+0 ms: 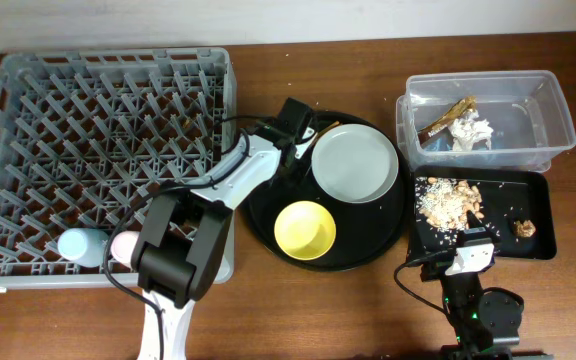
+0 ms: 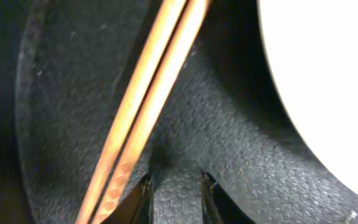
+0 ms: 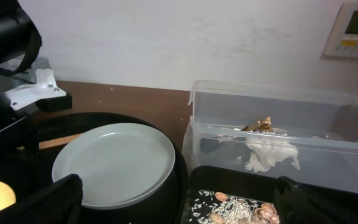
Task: Sort waste into correct bins and load items into the dishwasher rack
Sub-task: 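Reach the left gripper to the wooden chopsticks and grasp them, then carry the chopsticks left and lay them in the rack, then grasp the rim of the yellow bowl with the left gripper, then carry the yellow bowl into the rack and set it tilted upright, then grasp the edge of the white plate with the left gripper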
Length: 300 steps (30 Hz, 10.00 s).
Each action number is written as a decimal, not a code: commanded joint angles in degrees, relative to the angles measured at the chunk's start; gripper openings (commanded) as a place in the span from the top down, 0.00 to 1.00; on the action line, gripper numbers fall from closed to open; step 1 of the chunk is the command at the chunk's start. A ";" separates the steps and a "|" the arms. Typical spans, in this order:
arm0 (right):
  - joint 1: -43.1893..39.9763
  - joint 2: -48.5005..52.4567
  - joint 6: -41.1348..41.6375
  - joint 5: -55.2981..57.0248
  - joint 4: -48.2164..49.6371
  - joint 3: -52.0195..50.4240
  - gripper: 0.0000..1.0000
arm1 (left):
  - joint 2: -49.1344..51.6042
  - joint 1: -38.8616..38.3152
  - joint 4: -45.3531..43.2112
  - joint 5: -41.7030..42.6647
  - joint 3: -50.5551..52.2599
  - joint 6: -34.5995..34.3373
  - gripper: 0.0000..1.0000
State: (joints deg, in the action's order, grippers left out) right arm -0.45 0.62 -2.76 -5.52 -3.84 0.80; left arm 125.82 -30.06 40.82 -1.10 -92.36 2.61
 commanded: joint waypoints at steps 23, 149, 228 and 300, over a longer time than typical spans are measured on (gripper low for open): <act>-0.37 -0.31 0.70 -0.26 0.00 -0.48 0.02 | 9.11 3.85 14.16 9.29 -14.56 7.37 0.70; -0.37 -0.31 0.70 -0.26 0.00 -0.48 0.02 | -25.44 13.46 42.12 -50.21 -9.20 -38.01 1.00; -0.37 -0.31 0.70 -0.26 0.00 -0.48 0.02 | -17.97 44.65 20.15 9.70 -9.86 -19.21 0.09; -0.37 -0.31 0.70 -0.26 0.02 -0.48 0.01 | -13.99 16.94 21.62 -62.66 12.59 -32.37 0.66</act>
State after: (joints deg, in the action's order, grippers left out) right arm -0.45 0.69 -2.72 -5.50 -3.79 0.73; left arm 109.34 -11.70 61.91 -72.16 -80.38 -29.85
